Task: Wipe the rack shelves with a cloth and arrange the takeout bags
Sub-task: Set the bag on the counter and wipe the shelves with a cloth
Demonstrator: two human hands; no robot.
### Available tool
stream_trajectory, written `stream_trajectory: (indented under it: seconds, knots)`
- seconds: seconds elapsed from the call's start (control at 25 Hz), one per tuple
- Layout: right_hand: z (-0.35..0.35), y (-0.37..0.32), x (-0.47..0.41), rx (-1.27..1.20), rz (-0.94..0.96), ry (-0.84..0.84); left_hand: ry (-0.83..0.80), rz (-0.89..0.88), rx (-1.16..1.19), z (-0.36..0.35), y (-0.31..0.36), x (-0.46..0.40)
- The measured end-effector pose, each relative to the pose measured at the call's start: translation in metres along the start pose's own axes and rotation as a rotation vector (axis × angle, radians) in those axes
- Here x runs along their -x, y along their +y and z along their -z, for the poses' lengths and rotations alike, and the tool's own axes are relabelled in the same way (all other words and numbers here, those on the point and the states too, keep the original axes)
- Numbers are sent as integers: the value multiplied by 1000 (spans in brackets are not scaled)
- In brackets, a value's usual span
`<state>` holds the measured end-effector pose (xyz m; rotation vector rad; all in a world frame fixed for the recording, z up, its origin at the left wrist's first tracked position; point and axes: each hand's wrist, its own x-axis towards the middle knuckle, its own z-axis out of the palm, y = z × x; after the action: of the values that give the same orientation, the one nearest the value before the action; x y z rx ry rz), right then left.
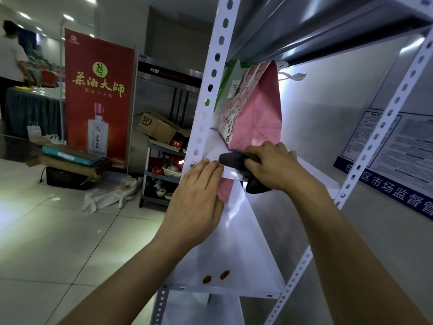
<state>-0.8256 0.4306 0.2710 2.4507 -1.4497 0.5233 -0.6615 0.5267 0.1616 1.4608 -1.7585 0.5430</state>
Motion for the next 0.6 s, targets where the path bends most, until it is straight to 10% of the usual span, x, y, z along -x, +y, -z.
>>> stream_trajectory:
  seconds: [0.6]
  knots:
    - [-1, -16, -20, -39, -79, -92, 24, -1, 23, 0, -1, 2]
